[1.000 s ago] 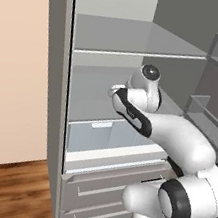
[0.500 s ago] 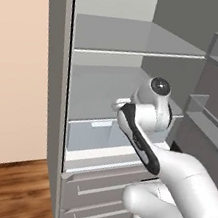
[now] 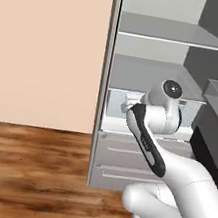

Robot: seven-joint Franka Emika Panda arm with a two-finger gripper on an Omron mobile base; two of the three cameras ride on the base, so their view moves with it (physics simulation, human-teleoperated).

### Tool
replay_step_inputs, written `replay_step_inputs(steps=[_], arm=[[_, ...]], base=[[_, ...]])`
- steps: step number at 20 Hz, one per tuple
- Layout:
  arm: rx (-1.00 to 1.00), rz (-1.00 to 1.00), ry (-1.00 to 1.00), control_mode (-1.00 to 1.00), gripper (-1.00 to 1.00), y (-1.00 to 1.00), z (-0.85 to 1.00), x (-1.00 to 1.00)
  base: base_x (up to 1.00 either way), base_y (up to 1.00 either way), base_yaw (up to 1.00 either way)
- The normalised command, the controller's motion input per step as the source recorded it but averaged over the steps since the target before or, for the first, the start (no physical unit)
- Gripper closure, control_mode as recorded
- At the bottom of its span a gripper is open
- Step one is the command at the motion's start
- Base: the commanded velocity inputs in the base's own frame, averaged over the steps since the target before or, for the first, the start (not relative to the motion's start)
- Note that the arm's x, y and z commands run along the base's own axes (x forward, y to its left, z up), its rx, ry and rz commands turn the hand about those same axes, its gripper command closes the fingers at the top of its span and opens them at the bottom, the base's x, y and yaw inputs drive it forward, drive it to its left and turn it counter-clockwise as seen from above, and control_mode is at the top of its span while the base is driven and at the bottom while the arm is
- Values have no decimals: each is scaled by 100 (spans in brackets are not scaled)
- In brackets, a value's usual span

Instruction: Take the cheese, chicken drumstick, and squash from the fridge and place them on the plate on the dining counter to create an appetizer plate.

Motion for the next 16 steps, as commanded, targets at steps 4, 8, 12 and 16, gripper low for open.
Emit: replay_step_inputs(steps=[4, 8, 12, 16], arm=[[0, 0, 0, 100, 100, 0, 0, 0], [0, 0, 0, 100, 100, 0, 0, 0], [0, 0, 0, 100, 100, 0, 0, 0], [0, 0, 0, 100, 100, 0, 0, 0]], base=[[-99, 11, 80], [-100, 37, 73], [-100, 75, 67], [-93, 98, 64]])
